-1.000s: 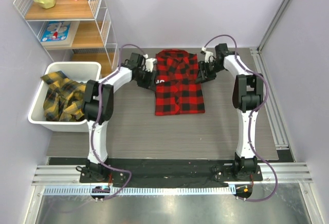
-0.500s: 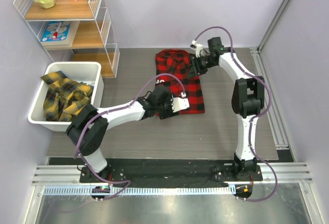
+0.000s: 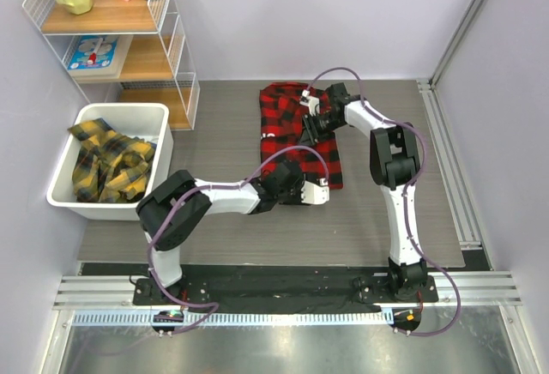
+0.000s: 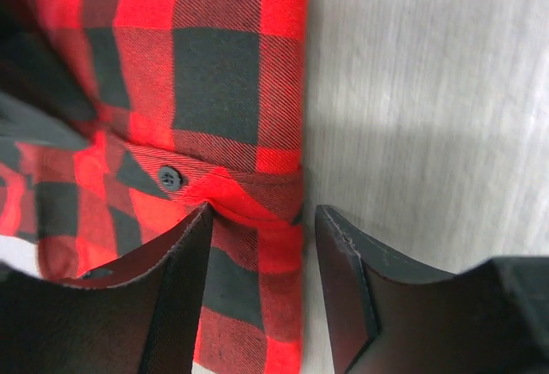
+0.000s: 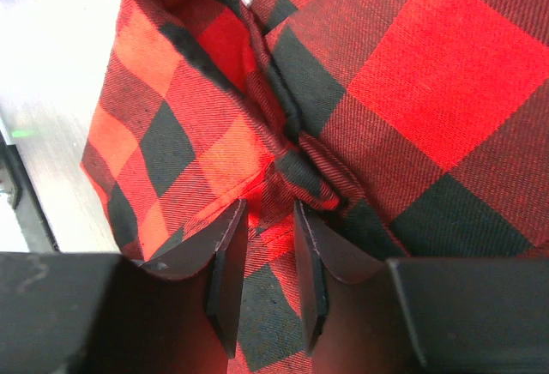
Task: Fold and stack the long sleeve shirts
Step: Fold the shirt
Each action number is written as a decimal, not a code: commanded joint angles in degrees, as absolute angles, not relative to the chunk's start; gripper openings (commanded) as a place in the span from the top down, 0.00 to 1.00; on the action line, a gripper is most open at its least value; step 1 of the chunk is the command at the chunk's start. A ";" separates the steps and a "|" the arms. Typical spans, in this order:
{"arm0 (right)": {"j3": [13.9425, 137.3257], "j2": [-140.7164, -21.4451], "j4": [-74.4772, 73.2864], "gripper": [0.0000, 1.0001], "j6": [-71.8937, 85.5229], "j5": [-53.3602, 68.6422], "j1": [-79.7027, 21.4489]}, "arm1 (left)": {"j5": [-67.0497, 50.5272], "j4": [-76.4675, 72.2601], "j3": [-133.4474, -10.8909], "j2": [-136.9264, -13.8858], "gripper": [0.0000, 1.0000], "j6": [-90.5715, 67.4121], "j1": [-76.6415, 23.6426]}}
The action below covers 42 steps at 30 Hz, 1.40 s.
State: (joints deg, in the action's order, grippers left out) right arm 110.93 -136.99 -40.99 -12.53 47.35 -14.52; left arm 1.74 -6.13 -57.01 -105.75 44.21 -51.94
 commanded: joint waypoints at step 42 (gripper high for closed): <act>119.09 -133.68 -45.09 0.49 -11.25 48.60 -9.41 | -30.15 88.53 -140.36 -133.94 0.98 41.46 -38.42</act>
